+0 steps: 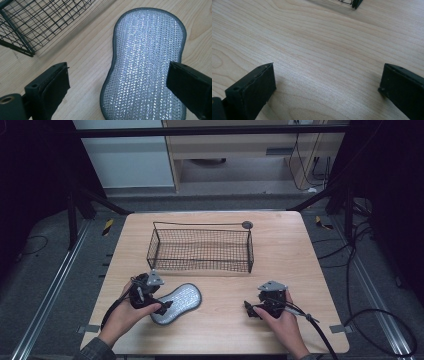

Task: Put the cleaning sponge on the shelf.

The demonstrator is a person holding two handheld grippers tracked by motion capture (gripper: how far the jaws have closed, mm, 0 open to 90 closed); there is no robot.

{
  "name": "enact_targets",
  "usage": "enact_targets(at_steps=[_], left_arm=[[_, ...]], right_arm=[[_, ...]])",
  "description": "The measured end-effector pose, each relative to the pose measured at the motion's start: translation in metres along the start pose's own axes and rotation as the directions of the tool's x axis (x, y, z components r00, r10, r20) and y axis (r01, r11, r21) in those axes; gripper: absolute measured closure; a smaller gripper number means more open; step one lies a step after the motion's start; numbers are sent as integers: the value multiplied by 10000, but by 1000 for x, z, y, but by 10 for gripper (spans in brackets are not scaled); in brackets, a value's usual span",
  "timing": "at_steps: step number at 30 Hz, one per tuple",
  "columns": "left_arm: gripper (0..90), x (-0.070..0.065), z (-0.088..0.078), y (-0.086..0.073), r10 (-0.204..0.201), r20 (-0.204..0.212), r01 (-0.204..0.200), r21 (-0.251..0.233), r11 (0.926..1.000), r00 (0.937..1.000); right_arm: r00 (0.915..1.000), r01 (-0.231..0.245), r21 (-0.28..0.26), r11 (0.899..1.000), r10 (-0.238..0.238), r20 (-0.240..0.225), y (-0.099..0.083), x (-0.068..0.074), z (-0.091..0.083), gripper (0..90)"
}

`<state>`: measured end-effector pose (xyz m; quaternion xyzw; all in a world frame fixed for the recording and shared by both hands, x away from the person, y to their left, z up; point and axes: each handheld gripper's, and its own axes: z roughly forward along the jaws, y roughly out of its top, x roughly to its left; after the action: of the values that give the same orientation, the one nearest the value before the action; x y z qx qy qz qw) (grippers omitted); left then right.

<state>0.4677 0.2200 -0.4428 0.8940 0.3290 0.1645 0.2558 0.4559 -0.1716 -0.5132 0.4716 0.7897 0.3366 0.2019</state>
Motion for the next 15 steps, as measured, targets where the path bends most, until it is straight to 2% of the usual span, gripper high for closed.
enact_targets(at_steps=[2, 4, 7, 11, 13, 15], left_arm=[[42, -3, 1, 4, 13, 168, -14, 41, 10000, 9999], [42, -6, 2, 9, 258, 201, -263, 283, 9993, 9995], [44, -8, 3, 13, 365, 454, -387, 483, 9981, 9983], [45, -10, 4, 20, 722, 671, -787, 1010, 9918, 9951], [46, -10, 3, 23, 885, 728, -963, 1106, 9892, 9934], [45, -10, 3, 24, 809, 1017, -923, 1131, 9893, 9915]], right_arm=[[10000, 69, -7, 10000, -69, -25, 0, -1, 0, 4], [10000, 56, 0, 10000, -56, -27, 0, 0, 0, 4], [9999, 103, -1, 9999, -103, -54, -1, -1, -1, 4], [9999, 120, 5, 9999, -120, -73, -1, -1, -1, 4], [9999, 110, 12, 9999, -109, -66, -1, -1, -1, 4], [9998, 163, 8, 9999, -163, -61, -1, -1, -1, 4]])
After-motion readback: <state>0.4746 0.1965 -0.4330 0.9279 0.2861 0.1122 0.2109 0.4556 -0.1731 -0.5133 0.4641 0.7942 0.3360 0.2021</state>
